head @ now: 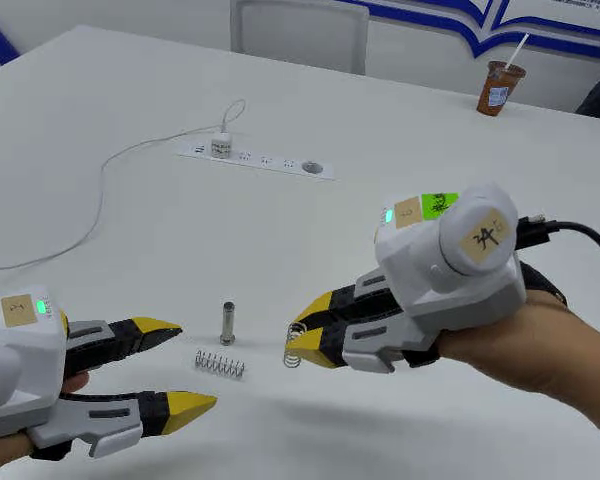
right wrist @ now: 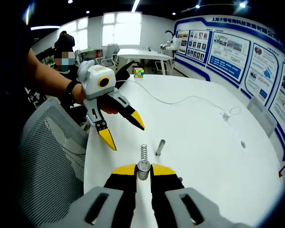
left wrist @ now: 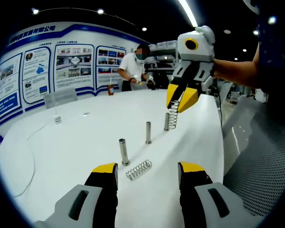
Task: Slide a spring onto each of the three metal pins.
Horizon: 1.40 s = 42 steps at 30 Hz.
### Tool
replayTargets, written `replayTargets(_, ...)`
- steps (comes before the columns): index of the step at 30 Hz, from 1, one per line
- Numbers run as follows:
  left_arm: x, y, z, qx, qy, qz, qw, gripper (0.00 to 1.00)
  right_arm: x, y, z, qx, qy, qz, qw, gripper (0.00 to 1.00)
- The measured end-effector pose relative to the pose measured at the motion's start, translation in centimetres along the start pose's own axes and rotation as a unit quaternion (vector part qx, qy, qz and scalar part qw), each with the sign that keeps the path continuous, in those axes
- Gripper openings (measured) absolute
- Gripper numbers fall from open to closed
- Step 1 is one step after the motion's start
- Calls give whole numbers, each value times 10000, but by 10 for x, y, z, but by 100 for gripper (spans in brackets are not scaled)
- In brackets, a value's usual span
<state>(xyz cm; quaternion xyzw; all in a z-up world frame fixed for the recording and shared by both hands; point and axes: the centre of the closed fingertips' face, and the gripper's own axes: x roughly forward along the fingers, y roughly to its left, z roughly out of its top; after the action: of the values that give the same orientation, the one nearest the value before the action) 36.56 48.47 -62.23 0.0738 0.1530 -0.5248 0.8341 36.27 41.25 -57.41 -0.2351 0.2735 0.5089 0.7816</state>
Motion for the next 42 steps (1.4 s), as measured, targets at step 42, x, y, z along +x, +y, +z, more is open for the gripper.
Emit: replayTargets(42,-2,7,-2,-125,54,95,9999,60,10,-70,-27,915,-132,-932,9914,12)
